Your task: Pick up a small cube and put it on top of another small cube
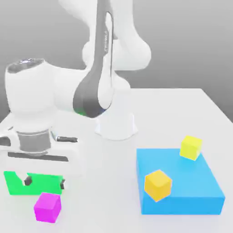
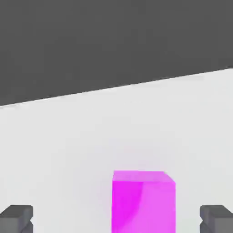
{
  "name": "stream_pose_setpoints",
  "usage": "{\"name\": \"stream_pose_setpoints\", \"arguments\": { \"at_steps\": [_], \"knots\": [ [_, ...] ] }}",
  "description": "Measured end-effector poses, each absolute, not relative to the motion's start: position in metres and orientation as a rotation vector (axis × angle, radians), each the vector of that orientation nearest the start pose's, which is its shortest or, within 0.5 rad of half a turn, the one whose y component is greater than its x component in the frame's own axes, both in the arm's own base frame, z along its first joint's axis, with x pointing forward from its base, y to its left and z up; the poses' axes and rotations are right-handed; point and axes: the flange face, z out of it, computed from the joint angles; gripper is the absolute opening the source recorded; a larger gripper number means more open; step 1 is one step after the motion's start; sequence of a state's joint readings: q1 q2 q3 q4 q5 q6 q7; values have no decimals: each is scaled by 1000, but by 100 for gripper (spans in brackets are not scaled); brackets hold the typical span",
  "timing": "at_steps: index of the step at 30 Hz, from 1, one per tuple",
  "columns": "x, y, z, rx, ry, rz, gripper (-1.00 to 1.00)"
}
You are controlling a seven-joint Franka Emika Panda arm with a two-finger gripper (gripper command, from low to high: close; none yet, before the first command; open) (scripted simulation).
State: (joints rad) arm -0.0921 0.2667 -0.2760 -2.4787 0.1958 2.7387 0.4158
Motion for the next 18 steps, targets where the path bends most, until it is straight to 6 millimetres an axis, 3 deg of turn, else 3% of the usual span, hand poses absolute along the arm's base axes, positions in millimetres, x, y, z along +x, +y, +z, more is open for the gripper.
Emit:
{"name": "stream_pose_setpoints", "arguments": {
  "at_steps": [3,4,11,16,18],
  "knots": [
    [437,-186,152,-2791,1444,-4,0],
    [436,-186,139,-2790,1445,-2,-100],
    [435,-185,137,-2790,1446,0,-100],
    [434,-188,191,-2780,1460,1,-100],
    [426,-204,215,-2720,1548,4,-100]
  ]
}}
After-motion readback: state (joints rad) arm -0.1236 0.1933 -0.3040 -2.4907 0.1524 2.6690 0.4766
